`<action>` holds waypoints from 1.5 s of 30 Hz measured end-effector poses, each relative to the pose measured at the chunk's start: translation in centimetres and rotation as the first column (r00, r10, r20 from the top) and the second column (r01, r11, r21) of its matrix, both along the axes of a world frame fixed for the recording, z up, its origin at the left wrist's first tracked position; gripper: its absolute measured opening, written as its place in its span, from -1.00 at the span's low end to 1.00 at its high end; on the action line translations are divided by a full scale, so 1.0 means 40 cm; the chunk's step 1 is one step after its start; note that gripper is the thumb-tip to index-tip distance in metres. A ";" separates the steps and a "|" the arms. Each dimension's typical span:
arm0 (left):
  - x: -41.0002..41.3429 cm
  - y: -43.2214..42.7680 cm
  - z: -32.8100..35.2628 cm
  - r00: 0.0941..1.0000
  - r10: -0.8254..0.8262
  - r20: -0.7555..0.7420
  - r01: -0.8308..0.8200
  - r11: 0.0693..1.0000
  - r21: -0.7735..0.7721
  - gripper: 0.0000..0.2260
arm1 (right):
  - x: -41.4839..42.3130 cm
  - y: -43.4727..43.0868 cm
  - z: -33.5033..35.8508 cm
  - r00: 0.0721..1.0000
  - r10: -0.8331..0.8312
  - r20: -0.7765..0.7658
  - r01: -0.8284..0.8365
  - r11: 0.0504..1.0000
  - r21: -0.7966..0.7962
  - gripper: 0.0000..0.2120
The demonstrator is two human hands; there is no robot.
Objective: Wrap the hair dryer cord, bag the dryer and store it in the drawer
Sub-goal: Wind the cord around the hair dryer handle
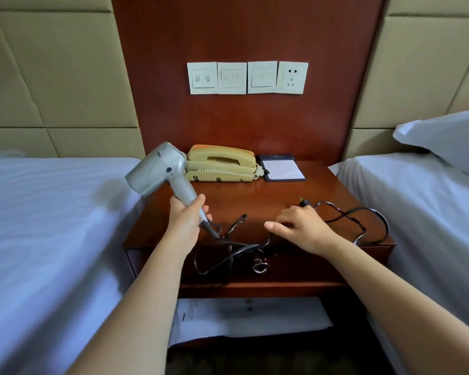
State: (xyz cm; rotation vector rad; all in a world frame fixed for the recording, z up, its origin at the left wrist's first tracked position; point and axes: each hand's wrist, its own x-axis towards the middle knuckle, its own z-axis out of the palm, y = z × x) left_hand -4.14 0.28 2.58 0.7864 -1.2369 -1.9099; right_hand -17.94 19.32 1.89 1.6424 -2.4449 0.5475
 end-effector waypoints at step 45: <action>-0.063 0.045 0.027 0.958 0.165 -0.233 -0.108 0.965 0.240 -0.48 | 0.041 -0.194 0.075 0.978 0.197 0.063 -0.177 0.956 -0.233 -0.60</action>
